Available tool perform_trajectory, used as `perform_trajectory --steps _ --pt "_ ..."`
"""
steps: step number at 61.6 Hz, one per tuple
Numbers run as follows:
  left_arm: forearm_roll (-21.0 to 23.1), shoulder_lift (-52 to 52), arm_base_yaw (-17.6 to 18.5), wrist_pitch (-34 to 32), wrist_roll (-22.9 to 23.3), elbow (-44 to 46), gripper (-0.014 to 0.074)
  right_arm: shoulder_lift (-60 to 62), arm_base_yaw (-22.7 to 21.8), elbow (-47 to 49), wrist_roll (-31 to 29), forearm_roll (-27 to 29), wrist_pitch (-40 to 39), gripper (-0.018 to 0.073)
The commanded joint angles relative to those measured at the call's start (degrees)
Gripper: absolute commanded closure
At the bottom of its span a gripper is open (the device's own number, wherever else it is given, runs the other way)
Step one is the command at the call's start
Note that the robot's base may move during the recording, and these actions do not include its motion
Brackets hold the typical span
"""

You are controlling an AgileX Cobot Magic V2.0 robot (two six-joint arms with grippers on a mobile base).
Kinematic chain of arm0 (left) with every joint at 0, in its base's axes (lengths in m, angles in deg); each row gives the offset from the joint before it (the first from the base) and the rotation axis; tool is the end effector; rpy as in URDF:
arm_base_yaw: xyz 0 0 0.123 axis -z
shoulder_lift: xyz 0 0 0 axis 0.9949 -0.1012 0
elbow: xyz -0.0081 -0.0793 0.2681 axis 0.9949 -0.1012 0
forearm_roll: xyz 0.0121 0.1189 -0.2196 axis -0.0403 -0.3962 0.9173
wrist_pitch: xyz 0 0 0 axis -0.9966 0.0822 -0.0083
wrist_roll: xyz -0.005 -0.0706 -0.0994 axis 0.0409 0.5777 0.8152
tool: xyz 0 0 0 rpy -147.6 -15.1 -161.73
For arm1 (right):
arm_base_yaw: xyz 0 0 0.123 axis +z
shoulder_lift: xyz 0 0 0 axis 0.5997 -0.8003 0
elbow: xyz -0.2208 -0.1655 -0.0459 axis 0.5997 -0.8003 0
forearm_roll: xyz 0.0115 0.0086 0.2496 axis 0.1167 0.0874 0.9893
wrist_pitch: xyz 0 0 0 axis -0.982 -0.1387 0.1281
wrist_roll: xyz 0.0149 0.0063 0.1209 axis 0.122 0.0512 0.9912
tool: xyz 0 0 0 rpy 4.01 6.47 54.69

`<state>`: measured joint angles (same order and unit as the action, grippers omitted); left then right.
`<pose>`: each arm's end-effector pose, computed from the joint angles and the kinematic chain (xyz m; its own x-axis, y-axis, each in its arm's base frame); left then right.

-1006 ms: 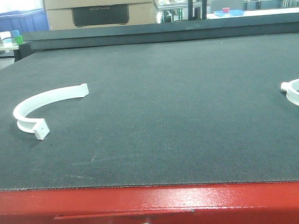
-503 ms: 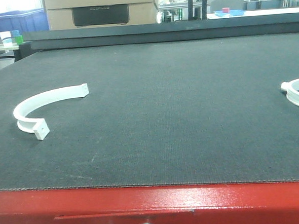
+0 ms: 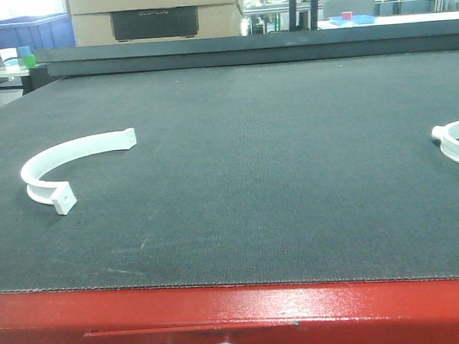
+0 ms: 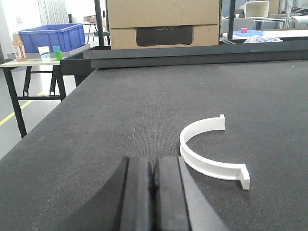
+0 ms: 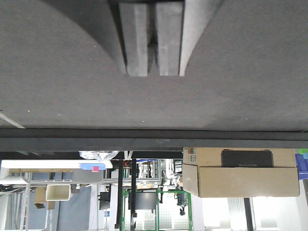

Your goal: Grab PVC pipe and place in blue bin

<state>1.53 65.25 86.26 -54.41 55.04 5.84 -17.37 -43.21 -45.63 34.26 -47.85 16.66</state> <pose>0.0916 -0.0037 0.2049 0.0053 0.0818 -0.9966 0.0395 0.9959 0.0819 0.0736 -0.0010 0.2715 0.0802 0.0566 -0.9952 0.0469 0.9971 0.0605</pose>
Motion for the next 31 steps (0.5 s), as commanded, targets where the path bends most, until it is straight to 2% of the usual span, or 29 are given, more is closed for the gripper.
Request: perform_trajectory --steps 1,10,14,20,31 --pt "0.01 0.26 -0.14 -0.89 0.40 0.18 0.0708 0.00 0.10 2.57 -0.09 0.18 2.68 0.0722" --pt "0.01 0.26 -0.14 -0.89 0.40 0.18 0.0708 0.00 0.10 6.01 -0.09 0.61 9.20 0.0722" --pt "0.01 0.26 -0.14 -0.89 0.40 0.18 0.0708 0.00 0.10 6.79 -0.09 2.44 10.61 0.0722" --pt "0.01 0.26 -0.14 -0.89 0.40 0.18 0.0708 0.00 0.10 7.16 -0.09 6.31 7.89 0.0722" --pt "0.01 0.26 -0.14 -0.89 0.40 0.18 0.0708 0.00 0.10 7.16 -0.09 6.32 2.79 0.0722"
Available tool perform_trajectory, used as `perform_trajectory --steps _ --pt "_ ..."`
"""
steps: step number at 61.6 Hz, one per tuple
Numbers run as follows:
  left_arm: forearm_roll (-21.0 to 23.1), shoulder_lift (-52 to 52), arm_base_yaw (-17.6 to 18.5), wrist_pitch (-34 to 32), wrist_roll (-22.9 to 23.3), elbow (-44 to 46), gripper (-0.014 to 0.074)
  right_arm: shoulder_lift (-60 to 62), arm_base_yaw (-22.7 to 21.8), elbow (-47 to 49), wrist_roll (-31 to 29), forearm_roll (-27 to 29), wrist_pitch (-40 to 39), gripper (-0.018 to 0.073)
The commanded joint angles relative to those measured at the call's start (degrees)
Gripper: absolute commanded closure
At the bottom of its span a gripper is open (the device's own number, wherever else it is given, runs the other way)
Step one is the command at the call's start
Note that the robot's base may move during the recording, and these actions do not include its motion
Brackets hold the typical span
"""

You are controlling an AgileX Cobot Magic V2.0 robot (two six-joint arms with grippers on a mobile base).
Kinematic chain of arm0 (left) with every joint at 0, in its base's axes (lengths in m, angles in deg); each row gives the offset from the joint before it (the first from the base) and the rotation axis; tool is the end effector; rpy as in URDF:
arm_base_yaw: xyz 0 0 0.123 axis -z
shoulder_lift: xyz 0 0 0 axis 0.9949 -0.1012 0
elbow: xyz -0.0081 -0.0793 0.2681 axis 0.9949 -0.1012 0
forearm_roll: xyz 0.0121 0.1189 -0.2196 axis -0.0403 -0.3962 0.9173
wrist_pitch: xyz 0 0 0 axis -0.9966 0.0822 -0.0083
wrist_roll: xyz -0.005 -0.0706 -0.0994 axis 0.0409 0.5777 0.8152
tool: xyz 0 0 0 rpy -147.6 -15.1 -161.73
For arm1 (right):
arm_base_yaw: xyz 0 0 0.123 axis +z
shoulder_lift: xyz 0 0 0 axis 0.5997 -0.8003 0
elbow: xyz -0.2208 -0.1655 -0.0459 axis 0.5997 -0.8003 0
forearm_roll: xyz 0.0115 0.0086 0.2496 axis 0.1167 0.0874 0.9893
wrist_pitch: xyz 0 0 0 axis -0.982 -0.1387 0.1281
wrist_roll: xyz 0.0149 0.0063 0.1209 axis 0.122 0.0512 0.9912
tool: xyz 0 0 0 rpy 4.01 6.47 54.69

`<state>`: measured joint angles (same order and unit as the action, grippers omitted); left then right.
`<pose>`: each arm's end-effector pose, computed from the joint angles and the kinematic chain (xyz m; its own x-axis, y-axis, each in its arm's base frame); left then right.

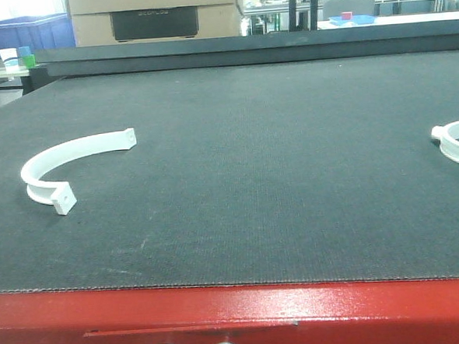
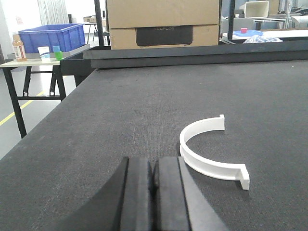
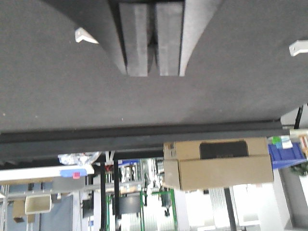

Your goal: Grab PVC pipe and place in blue bin

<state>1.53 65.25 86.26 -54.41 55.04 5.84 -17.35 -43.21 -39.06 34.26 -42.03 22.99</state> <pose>0.0916 -0.0037 0.2049 0.0053 0.0818 -0.9966 0.0395 0.9959 0.0819 0.0606 0.0077 0.2990 0.0914 0.1425 -0.9856 -0.0216 0.9898 0.1411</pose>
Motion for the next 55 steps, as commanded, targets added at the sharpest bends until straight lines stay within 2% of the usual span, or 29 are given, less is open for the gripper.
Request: perform_trajectory --steps 1,17,34,42,55 --pt "0.01 0.26 -0.14 -0.89 0.40 0.18 0.0708 -0.02 0.10 0.58 -0.09 0.49 -3.81 0.0722" --pt "0.01 0.26 -0.14 -0.89 0.40 0.18 0.0708 -0.02 0.10 0.58 -0.09 1.99 -5.35 0.0722" --pt "0.01 0.26 -0.14 -1.13 0.40 0.18 0.0708 -0.02 0.10 0.58 -0.09 1.99 -11.05 0.0722" --pt "0.01 0.26 -0.14 -1.36 0.40 0.18 0.0708 -0.02 0.10 0.58 -0.09 2.13 -10.72 0.0722" --pt "0.01 0.26 -0.14 -8.49 0.40 0.18 0.0708 -0.02 0.10 0.58 -0.09 2.40 -10.28 0.0722"
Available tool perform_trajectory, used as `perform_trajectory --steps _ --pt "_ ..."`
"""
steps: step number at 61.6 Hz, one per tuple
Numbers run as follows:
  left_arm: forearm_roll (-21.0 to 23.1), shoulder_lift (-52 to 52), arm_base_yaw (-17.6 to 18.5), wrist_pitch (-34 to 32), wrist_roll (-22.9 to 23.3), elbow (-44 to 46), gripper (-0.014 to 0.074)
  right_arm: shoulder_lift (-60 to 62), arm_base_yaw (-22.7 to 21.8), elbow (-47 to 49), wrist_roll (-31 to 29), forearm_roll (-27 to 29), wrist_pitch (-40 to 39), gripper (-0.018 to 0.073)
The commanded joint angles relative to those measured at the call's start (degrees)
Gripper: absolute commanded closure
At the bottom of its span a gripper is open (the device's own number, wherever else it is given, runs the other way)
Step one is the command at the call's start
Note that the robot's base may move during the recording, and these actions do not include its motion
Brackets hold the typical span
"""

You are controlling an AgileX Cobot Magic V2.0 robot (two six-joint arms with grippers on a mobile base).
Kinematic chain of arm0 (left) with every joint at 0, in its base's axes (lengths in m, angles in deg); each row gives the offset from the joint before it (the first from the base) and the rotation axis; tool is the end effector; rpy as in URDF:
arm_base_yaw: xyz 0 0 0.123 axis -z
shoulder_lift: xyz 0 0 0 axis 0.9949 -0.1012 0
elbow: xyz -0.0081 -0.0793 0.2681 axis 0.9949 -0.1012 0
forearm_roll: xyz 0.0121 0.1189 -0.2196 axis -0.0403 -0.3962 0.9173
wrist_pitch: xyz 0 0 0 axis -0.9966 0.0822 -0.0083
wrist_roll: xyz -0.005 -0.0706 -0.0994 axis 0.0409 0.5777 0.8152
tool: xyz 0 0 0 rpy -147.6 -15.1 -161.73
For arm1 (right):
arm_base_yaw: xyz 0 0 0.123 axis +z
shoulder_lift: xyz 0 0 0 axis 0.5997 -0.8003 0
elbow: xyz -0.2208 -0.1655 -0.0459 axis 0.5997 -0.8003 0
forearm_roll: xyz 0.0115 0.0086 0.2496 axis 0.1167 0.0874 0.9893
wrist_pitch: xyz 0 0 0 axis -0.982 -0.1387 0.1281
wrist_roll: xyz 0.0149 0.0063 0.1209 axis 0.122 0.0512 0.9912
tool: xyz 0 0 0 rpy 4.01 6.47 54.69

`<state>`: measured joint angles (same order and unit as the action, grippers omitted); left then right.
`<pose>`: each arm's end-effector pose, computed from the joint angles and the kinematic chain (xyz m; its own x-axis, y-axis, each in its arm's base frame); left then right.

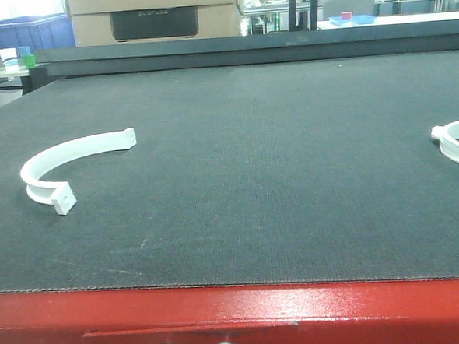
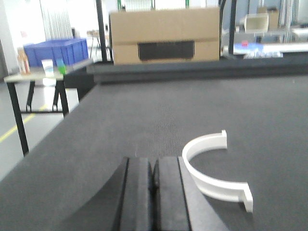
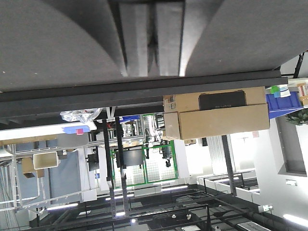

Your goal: Grab PVC pipe and place in blue bin

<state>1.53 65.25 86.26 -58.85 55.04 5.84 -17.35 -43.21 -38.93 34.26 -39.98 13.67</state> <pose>0.0912 -0.0033 0.2143 0.0821 0.0789 -0.9935 0.0295 0.9962 0.0815 0.0569 0.0026 0.3186 0.2525 0.1742 -0.9518 -0.0113 0.9841 0.1771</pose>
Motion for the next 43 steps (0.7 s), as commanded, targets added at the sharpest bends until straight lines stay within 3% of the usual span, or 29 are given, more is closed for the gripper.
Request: perform_trajectory --steps 1,12,24,32,43 --pt "0.01 0.26 -0.14 -4.54 0.40 0.18 0.0708 -0.02 0.10 0.45 -0.09 0.36 -0.69 0.0722" --pt "2.59 0.26 -0.14 -7.50 0.40 0.18 0.0708 -0.02 0.10 0.45 -0.09 0.36 3.85 0.0722" --pt "13.55 0.26 -0.14 -7.66 0.40 0.18 0.0708 -1.81 0.10 0.45 -0.09 0.36 3.54 0.0722" --pt "13.17 0.26 -0.14 -0.94 0.16 1.22 0.0708 -4.73 0.10 0.97 -0.09 0.36 3.84 0.0722" --pt "11.09 0.26 -0.14 0.00 0.16 2.92 0.0708 -9.18 0.10 2.14 -0.09 0.36 3.84 0.0722"
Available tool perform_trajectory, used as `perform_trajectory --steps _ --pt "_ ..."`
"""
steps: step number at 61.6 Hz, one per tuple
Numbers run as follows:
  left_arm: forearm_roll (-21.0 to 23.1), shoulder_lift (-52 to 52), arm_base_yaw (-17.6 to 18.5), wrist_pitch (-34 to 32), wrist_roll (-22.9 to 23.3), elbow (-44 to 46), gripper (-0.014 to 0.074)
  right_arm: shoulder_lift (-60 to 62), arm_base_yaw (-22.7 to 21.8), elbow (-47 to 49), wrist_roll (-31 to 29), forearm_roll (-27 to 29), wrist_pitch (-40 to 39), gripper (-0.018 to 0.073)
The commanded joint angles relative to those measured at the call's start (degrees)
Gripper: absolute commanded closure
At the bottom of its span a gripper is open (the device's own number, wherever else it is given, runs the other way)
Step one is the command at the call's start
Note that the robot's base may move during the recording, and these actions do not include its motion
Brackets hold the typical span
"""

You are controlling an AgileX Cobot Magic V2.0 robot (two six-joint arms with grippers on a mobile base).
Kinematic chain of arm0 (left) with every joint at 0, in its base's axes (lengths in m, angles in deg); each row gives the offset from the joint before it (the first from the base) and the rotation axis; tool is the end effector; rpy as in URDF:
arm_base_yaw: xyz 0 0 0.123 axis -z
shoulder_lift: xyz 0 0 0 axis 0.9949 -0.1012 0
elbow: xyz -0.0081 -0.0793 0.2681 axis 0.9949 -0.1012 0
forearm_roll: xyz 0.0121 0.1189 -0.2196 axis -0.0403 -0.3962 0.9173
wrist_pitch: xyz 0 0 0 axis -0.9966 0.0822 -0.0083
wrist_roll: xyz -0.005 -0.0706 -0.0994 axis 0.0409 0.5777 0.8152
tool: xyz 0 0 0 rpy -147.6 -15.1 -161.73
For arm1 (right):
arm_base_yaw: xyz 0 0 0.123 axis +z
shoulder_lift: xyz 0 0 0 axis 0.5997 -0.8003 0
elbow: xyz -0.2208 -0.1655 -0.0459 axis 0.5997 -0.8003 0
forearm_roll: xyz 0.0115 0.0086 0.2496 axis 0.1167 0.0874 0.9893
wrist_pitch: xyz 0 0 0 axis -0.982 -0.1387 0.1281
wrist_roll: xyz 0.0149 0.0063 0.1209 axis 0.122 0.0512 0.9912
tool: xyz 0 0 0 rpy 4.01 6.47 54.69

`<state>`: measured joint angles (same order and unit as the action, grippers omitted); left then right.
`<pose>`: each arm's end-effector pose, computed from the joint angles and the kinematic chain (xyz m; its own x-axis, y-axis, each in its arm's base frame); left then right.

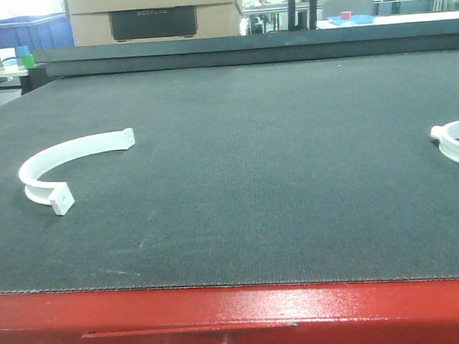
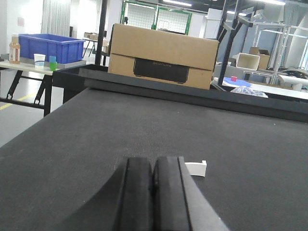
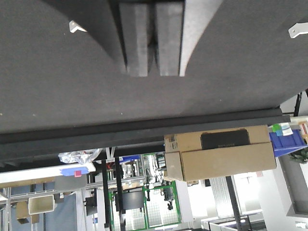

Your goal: Grab PVC pipe and place in blue bin

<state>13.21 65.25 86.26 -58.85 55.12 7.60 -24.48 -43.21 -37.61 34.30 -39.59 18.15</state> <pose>0.0895 -0.0032 0.2256 0.1046 -0.1269 -0.9864 0.0494 0.9913 -0.1223 0.0790 0.0038 0.3093 0.0792 0.1939 -0.9778 -0.0080 0.9810 0.1939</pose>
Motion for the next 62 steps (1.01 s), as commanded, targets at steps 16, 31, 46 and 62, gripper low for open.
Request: perform_trajectory --steps 16,31,46,62 --pt "-0.83 0.26 -0.14 2.23 0.07 2.71 0.0708 -10.43 0.10 3.95 -0.12 -0.04 0.01 0.0722" --pt "-0.83 0.26 -0.14 5.64 0.07 4.15 0.0708 -19.83 0.10 9.10 -0.12 -0.04 0.12 0.0722" --pt "-0.60 0.26 -0.14 5.89 0.07 4.23 0.0708 -31.88 0.10 9.66 -0.12 0.23 -1.02 0.0722" --pt "0.95 0.26 -0.14 7.51 0.07 5.50 0.0708 -43.07 0.10 14.39 -0.12 0.84 -1.27 0.0722"
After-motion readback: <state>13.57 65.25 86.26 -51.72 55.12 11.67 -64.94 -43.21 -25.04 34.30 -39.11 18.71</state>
